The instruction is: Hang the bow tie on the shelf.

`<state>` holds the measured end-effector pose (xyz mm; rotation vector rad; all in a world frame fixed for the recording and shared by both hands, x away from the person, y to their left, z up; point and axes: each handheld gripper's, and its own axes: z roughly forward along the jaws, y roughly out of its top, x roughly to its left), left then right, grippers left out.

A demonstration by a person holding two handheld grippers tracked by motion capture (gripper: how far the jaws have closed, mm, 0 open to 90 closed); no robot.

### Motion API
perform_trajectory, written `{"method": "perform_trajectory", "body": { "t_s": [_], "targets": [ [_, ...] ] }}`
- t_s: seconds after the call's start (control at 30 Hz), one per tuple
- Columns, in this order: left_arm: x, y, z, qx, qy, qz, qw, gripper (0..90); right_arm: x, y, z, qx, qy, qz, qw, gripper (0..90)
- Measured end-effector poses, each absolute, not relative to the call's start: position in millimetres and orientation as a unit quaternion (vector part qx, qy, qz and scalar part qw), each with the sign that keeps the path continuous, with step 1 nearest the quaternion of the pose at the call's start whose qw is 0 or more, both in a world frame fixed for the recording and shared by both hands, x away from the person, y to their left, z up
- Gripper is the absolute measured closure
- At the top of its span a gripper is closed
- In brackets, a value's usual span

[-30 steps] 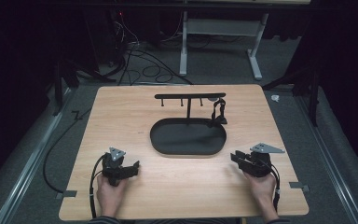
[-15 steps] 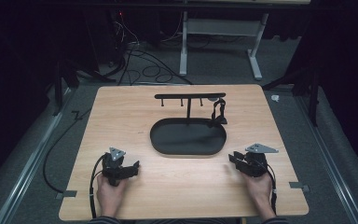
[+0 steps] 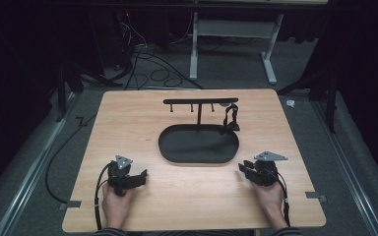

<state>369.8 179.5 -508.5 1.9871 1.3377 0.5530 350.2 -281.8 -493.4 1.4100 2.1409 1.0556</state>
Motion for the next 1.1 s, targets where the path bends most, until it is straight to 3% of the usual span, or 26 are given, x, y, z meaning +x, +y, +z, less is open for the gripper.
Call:
{"method": "perform_trajectory", "body": {
  "t_s": [0.57, 0.77, 0.87, 1.1],
  "targets": [
    [370, 180, -509, 0.762, 0.513, 0.212, 0.335, 14.9, 353, -277, -500, 0.5, 0.766, 0.363, 0.177, 68.2],
    [370, 179, -509, 0.761, 0.513, 0.212, 0.335, 14.9, 351, -271, -502, 0.489, 0.771, 0.359, 0.19, 61.0],
    [370, 179, -509, 0.761, 0.513, 0.212, 0.335, 14.9, 348, -263, -502, 0.469, 0.786, 0.339, 0.218, 57.7],
    [370, 179, -509, 0.761, 0.513, 0.212, 0.335, 14.9, 348, -264, -502, 0.472, 0.785, 0.34, 0.213, 55.2]
  ]
}}
